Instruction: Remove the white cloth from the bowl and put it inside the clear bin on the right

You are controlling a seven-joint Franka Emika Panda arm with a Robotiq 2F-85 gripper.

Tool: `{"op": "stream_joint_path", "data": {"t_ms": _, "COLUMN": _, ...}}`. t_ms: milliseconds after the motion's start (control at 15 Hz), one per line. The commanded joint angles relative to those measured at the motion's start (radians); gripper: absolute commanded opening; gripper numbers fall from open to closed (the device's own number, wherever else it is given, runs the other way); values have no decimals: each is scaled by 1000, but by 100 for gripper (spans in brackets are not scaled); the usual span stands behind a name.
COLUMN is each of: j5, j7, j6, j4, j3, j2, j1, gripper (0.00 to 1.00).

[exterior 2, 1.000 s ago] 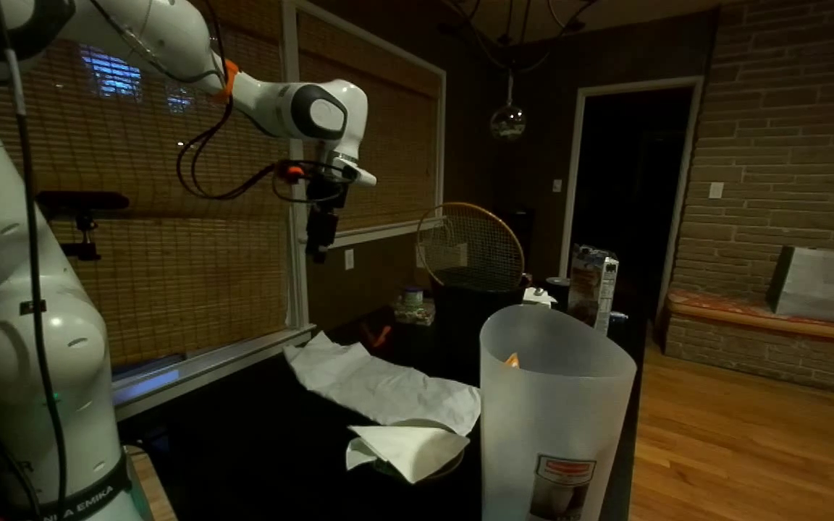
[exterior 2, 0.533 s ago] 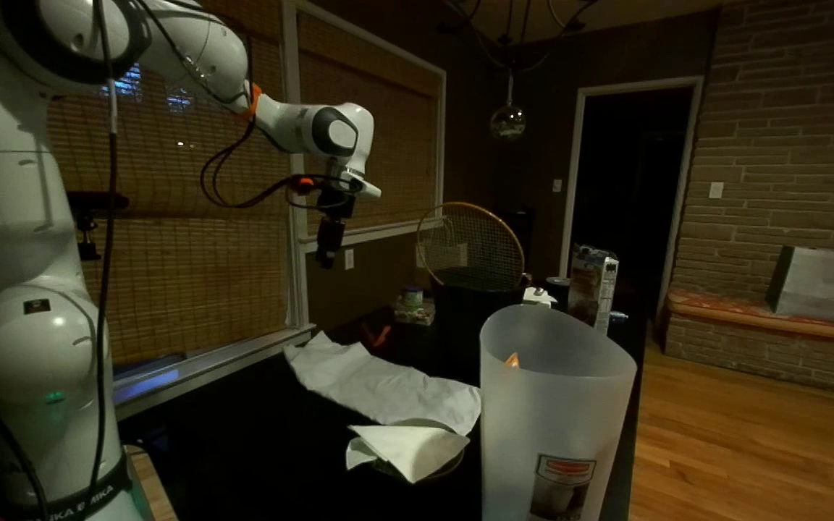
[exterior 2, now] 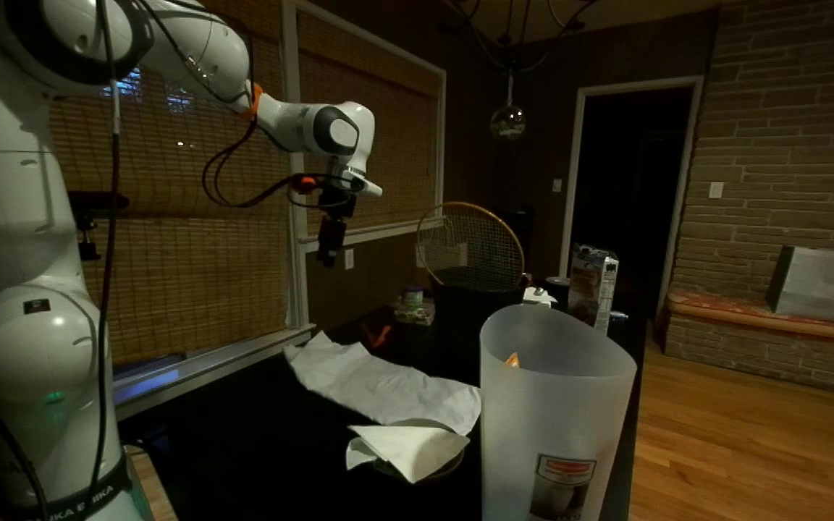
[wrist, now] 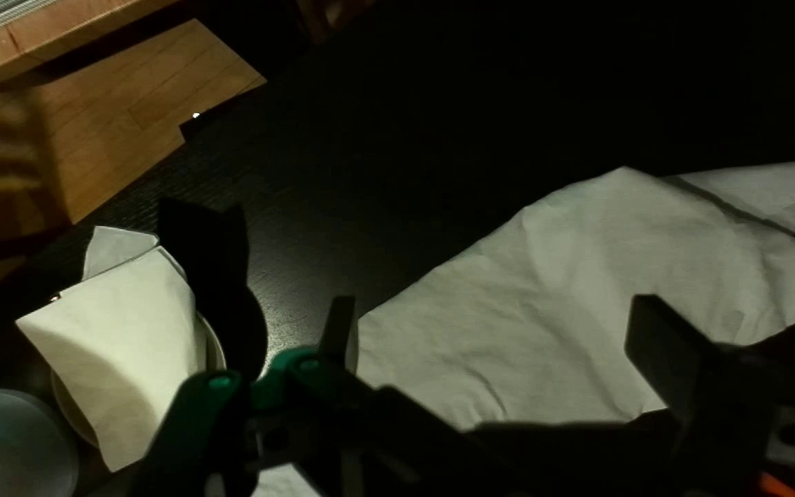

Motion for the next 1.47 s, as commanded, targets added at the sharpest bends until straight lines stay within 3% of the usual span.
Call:
{"op": "stream_joint_path", "data": {"t_ms": 0, "j5": -10, "j7": -11, "j6": 27, "j4": -21, "j3": -20, "j2": 11, "j1": 18, "gripper": 100}}
{"op": "stream_joint_path", "data": {"t_ms": 467, "j5": -113, "j7": -334, "j6": 151, "j4": -263, "j3": -103, "j2": -87, "j1": -22, "gripper": 100}}
{"op": "stream_joint_path", "data": {"t_ms": 1000, "j5": -375, "j7": 8, "j6": 228, "j4": -386, "j3": -189, "j2": 48, "j1": -116, "gripper": 100}}
{"op": "stream_joint_path", "data": {"t_ms": 1067, "j5": -332, "j7": -74, "j6": 201, "j4": -378, "j3": -182, "j2": 16, "j1": -96, "gripper": 100}}
{"op": "stream_joint_path", "data": {"t_ms": 1400, "j5": -355, "j7": -16, "j6": 219, "j4": -384, "j3": -200, "j2": 58, "j1": -107, "gripper": 100}}
